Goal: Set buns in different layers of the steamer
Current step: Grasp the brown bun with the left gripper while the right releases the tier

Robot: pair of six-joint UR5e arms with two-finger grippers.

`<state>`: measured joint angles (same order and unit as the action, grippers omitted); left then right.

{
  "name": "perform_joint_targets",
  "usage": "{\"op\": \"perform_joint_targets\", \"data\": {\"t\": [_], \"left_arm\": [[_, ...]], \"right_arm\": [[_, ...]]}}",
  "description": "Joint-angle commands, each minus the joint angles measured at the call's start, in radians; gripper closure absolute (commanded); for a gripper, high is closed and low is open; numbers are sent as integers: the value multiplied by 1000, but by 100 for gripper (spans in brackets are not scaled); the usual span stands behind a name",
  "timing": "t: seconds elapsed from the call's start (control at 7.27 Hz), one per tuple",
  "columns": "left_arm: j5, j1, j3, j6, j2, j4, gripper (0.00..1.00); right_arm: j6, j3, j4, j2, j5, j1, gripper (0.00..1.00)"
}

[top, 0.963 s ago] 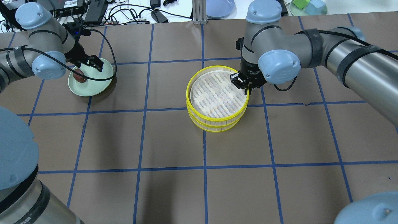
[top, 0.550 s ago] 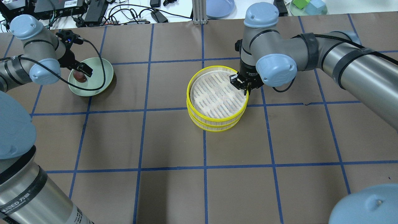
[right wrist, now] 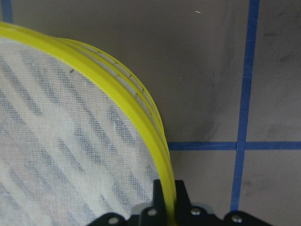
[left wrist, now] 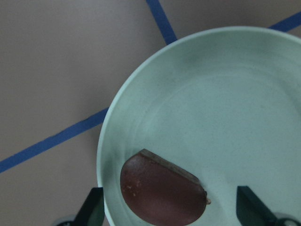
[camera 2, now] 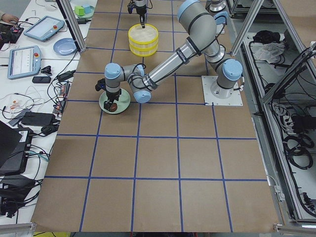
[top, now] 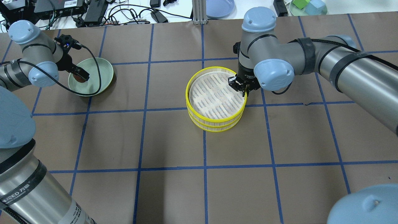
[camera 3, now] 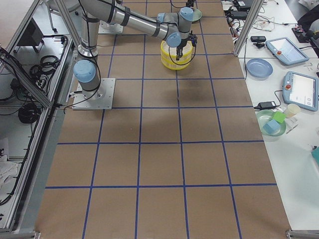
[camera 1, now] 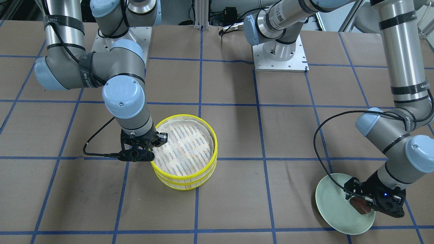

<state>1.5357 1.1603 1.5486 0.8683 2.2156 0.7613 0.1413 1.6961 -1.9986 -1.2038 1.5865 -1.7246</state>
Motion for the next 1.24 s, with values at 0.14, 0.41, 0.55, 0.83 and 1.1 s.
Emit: {"op": "perform_joint_targets", "data": {"t": [0.14, 0.41, 0.55, 0.83, 1.1], "left_arm": [[0, -1, -7, 9, 1, 1, 100], [4, 2, -19, -88, -28, 7, 100], [1, 22, -24, -170, -55, 30, 100], [6, 122, -25, -369, -144, 131, 100], [0, 252, -24, -674, -245, 244, 100]], "right_arm": [[0, 5, -5, -9, -3, 0, 8], [-8, -48, 14, -112, -6, 3, 0], [-11, -126, 149, -205, -11, 26, 0], [-19, -251, 429, -313, -16, 84, 0], [-49, -260, 472, -344, -19, 97, 0]]}}
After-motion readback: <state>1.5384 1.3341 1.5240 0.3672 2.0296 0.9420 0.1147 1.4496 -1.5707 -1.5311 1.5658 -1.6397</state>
